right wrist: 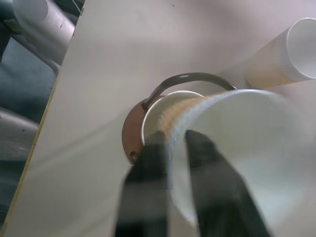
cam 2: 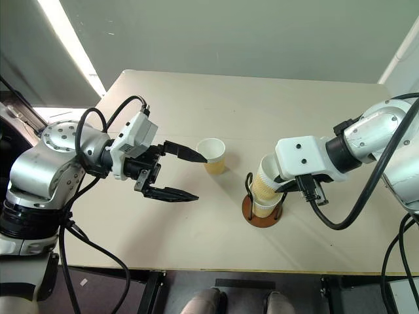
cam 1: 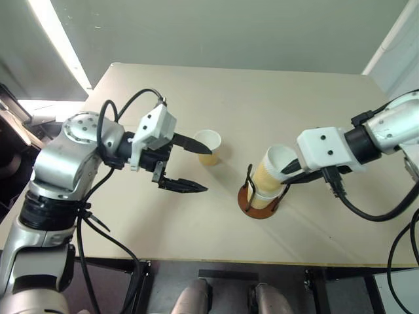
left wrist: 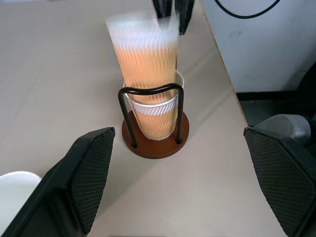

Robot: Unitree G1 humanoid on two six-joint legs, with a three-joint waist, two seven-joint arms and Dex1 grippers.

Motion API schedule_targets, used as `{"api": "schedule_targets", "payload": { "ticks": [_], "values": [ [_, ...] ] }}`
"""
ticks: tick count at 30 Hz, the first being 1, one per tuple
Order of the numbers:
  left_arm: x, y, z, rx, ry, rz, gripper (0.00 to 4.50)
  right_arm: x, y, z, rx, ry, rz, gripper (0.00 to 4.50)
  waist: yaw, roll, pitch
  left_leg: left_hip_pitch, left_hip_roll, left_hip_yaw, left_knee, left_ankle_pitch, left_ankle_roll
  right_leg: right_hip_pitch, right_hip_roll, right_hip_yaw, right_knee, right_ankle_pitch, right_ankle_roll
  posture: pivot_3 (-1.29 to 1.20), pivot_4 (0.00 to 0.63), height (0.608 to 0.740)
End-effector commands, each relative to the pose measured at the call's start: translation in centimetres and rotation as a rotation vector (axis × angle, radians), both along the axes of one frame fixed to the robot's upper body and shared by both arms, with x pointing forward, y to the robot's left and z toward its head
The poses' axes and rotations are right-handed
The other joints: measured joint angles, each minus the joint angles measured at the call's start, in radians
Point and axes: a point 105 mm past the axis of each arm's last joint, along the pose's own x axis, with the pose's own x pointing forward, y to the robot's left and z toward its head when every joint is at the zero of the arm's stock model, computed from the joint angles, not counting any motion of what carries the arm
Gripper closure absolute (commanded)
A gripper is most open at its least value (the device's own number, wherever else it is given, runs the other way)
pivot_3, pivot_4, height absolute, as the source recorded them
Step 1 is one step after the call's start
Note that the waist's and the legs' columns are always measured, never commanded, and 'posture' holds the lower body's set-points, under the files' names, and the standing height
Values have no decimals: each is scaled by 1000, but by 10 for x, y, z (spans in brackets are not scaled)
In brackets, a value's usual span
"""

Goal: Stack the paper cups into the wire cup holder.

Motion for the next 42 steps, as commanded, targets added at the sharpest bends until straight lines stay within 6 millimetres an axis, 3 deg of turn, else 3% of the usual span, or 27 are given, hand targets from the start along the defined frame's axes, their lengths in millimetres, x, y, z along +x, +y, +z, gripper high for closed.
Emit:
{"api": "schedule_targets", "payload": {
  "ticks": [1,6,11,14,16,18,25,33,42],
  "values": [
    [-6,-1,11,-12,-49,-10,0,-2,5,12,30,-35,12,2533,0,0,0,0,0,0,0,0,0,0,0,0,0,0,0,0,150,740],
    [-1,-2,14,-28,-76,10,0,9,5,25,100,-84,-39,759,0,0,0,0,0,0,0,0,0,0,0,0,0,0,0,0,150,740],
    [11,-3,17,11,-140,85,0,25,-3,53,294,-86,-222,759,0,0,0,0,0,0,0,0,0,0,0,0,0,0,0,0,150,740],
    [21,0,16,101,-243,120,0,24,-10,67,437,-46,-298,759,1,0,0,0,0,0,0,0,0,0,0,0,-1,0,0,0,150,740],
    [38,-1,13,196,-346,180,0,23,-17,71,541,-10,-345,759,3,0,0,0,0,0,-1,0,0,0,0,0,-1,0,0,0,150,740],
    [53,-3,9,267,-453,217,0,19,-19,69,592,37,-369,759,5,0,0,0,0,-1,0,0,0,1,0,0,-3,0,0,0,150,740],
    [83,-11,-10,405,-548,204,0,4,-22,57,649,129,-388,759,2,0,0,-1,0,0,-1,0,0,-1,0,0,-1,0,0,0,150,740],
    [106,-14,-22,484,-574,206,0,-1,-26,61,682,130,-400,759,3,0,0,-1,0,0,-1,0,0,-2,0,1,-1,0,0,0,150,740],
    [118,-20,-37,513,-549,181,0,-3,-27,63,691,126,-416,759,5,0,0,-2,0,0,-1,0,0,-3,0,1,0,0,0,0,150,740]
  ]
}}
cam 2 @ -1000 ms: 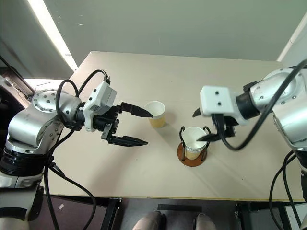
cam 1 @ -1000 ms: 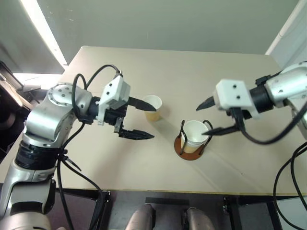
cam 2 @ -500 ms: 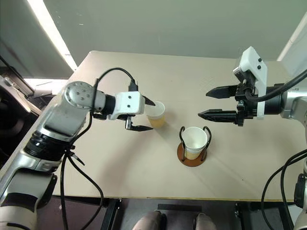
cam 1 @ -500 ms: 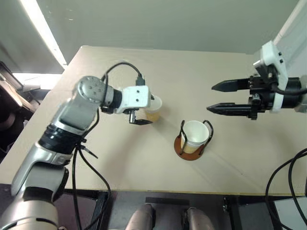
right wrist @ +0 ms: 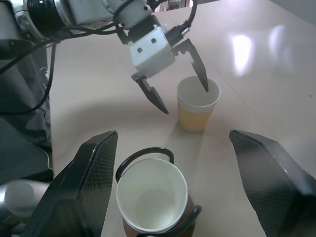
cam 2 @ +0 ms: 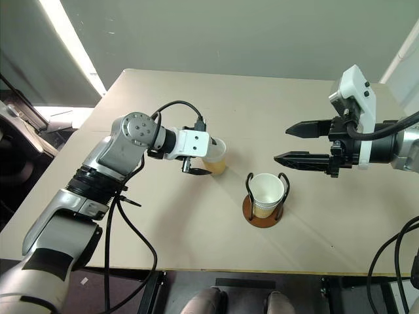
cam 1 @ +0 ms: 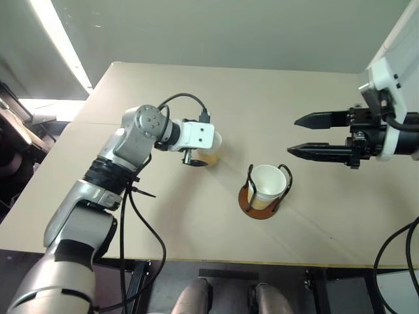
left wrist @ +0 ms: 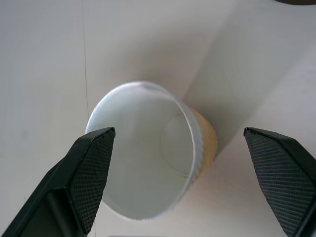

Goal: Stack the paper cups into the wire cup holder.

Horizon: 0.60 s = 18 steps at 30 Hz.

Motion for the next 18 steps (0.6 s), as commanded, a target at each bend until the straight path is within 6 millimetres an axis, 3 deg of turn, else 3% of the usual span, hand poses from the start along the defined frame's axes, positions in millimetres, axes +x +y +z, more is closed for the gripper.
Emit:
{"api": "schedule_targets", "payload": {
  "ticks": [1,7,10,18],
  "values": [
    [5,-4,6,0,-33,-18,0,-6,-2,14,9,-68,-6,759,0,0,0,0,0,0,0,0,0,0,0,0,0,0,0,0,150,740],
    [5,-8,-2,4,4,-52,0,-7,-3,14,10,-104,7,759,2,0,0,-1,0,0,0,0,0,0,0,0,0,0,0,0,150,740],
    [4,-5,-5,19,17,-69,927,-8,-4,16,17,-142,29,714,2,0,0,-1,0,0,0,0,0,-1,0,0,0,0,0,0,150,740],
    [-7,-9,13,-21,58,-156,3952,-8,-21,12,29,-191,80,714,5,0,0,-1,0,1,1,0,0,-1,0,0,1,0,0,0,150,740]
  ]
}}
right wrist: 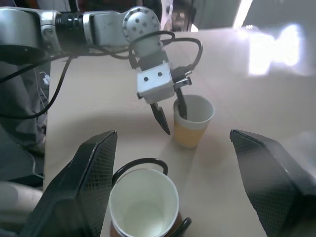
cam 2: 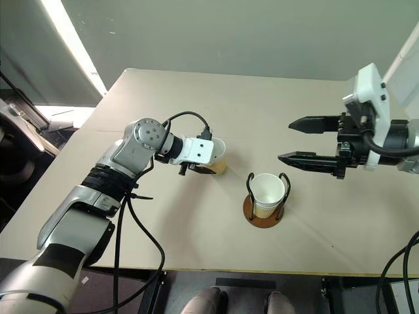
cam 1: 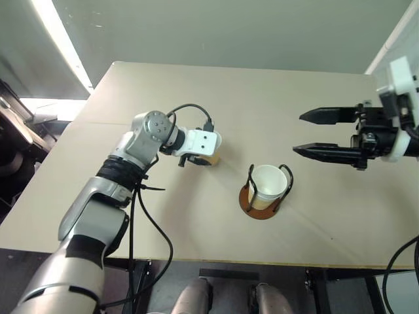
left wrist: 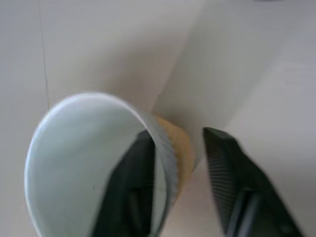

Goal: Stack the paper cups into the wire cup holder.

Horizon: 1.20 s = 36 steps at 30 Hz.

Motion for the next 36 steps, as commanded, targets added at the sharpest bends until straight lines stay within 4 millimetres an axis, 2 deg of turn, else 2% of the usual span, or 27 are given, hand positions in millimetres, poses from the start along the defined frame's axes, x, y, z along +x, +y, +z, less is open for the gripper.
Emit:
{"api": "schedule_targets", "payload": {
  "ticks": [1,3,7,9,12,19,26,31,36],
  "values": [
    [-8,-3,29,-42,-25,-70,4355,-3,-13,9,3,-50,9,714,0,0,0,0,0,0,0,0,0,0,0,0,0,0,0,0,150,740],
    [-11,-4,33,-46,-21,-86,4471,-2,-15,9,7,-48,10,714,0,0,0,0,0,0,0,0,0,0,0,0,0,0,0,0,150,740],
    [-23,-10,57,-78,-30,-151,4471,-4,-23,3,-11,0,61,714,0,0,0,0,0,1,0,0,0,0,0,0,1,0,0,0,150,740],
    [-32,-21,79,-124,-64,-205,4471,-5,-27,-1,-42,46,77,714,2,0,0,-1,0,1,0,0,0,0,0,0,0,0,0,0,150,740],
    [-46,-34,101,-160,-88,-266,4471,-9,-31,-6,-86,93,95,714,4,0,0,-3,0,1,2,0,0,-1,0,0,0,0,1,0,150,740],
    [-76,-64,133,-201,-75,-416,4471,-10,-38,-11,-125,118,98,714,2,0,0,-2,1,2,1,0,0,-1,0,0,1,0,1,0,150,740],
    [-104,-88,129,-185,42,-547,4471,-8,-41,-12,-125,116,78,714,3,0,0,-3,1,2,2,-1,1,-1,0,0,1,1,1,0,150,740],
    [-113,-88,110,-121,111,-578,4471,-9,-44,-12,-124,107,58,714,3,0,0,-2,1,3,2,-1,1,-1,0,0,1,1,1,0,150,740],
    [-119,-85,100,-84,158,-591,4471,-10,-47,-12,-121,102,38,714,3,0,0,-3,1,3,2,-1,1,-1,0,0,1,1,1,0,150,740]
  ]
}}
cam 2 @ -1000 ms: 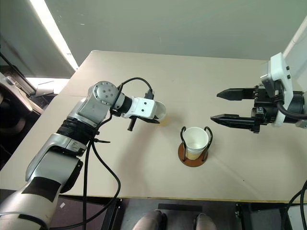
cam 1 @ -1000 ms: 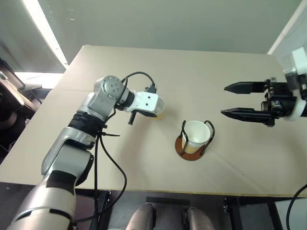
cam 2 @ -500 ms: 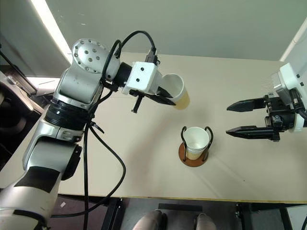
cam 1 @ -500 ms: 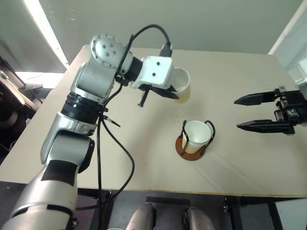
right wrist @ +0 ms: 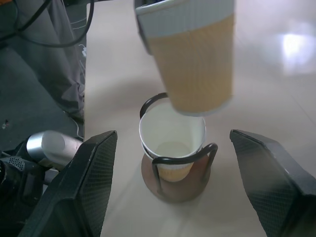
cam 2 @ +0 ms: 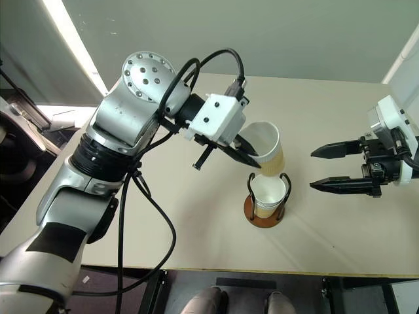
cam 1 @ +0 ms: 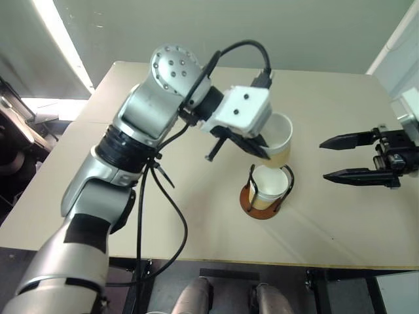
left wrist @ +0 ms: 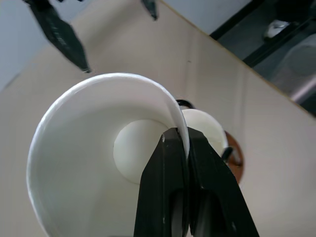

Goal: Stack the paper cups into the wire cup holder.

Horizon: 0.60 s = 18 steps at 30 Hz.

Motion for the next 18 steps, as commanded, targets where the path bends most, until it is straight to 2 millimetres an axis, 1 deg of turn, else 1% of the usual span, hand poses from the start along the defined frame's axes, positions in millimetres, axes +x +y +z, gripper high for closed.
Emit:
{"api": "schedule_targets", "payload": {
  "ticks": [1,8,14,18],
  "values": [
    [-11,3,-2,42,8,-53,4471,-5,-4,16,-14,-83,-22,714,0,0,0,0,0,0,0,0,0,0,0,0,0,0,0,0,150,740],
    [-17,3,-17,73,59,-68,4471,-9,-5,14,-13,-85,-35,714,0,0,0,0,0,0,0,0,0,0,0,0,0,0,0,0,150,740],
    [-13,3,-30,101,52,-61,4471,-11,-5,13,-4,-86,-41,714,0,0,0,1,0,0,0,0,0,1,0,0,0,0,0,0,150,740],
    [-8,0,-35,104,35,-56,4471,-10,-4,13,-3,-85,-45,714,0,0,0,1,0,0,1,0,0,1,0,0,0,0,0,0,150,740]
  ]
}}
